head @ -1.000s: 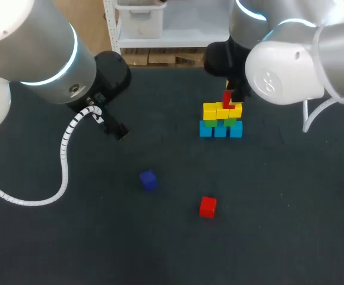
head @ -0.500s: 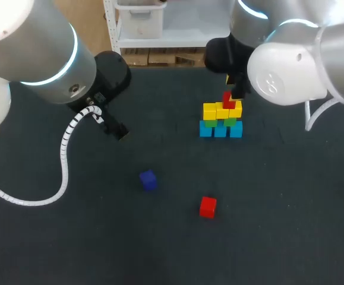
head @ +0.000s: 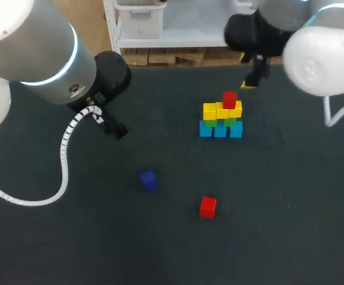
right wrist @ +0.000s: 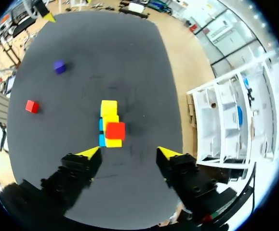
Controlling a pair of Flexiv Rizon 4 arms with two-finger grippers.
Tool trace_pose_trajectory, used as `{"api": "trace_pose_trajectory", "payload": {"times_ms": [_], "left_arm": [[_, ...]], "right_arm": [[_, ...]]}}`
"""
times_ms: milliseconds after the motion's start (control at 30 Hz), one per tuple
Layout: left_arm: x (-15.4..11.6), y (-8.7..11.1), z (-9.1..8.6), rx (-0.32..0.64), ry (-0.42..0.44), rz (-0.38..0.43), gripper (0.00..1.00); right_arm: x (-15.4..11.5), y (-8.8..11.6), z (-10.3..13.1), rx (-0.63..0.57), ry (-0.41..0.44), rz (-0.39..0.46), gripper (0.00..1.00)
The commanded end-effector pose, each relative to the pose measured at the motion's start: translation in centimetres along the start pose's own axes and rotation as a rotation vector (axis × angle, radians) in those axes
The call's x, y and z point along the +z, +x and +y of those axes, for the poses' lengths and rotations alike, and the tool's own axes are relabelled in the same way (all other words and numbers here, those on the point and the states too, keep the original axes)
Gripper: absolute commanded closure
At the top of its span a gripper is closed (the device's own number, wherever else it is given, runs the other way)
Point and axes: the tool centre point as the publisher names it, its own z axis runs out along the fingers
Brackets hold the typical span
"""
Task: Place the blue cubes, place green cubes on the blue cubes, place the yellow cubes on the green cubes, then place the red cubes on the yellow cubes, and place purple cube on the red cubes.
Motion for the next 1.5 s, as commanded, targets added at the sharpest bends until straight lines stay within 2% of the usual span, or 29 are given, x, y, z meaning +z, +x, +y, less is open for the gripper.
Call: {"api": "trace_pose_trajectory", "payload": {"times_ms": [33, 67, 133, 467, 900, 1167, 1500], "left_arm": [[0.0, -0.1, 0.1, 0.001, 0.002, 0.002, 0.00], [0.0, -0.1, 0.1, 0.001, 0.002, 0.002, 0.00], [0.0, -0.1, 0.1, 0.001, 0.002, 0.002, 0.00], [0.0, -0.1, 0.1, 0.001, 0.002, 0.002, 0.00], [0.0, -0.1, 0.1, 0.001, 0.002, 0.002, 0.00], [0.0, -0.1, 0.1, 0.001, 0.002, 0.002, 0.00], [0.0, -0.1, 0.1, 0.001, 0.002, 0.002, 0.00]], "right_arm": [[-1.5, 1.9, -0.1, 0.045, 0.029, -0.060, 0.02], [-1.8, 2.2, -0.3, 0.064, 0.029, -0.077, 0.04], [-2.4, 2.7, -0.6, 0.106, 0.033, -0.109, 0.00], [-4.5, 5.4, -1.8, 0.254, 0.088, -0.230, 0.00], [-7.0, 9.9, -2.1, 0.454, 0.191, -0.374, 0.00], [-7.6, 12.7, -2.1, 0.565, 0.243, -0.404, 0.00], [-7.3, 15.0, -1.2, 0.657, 0.254, -0.432, 0.00]]}}
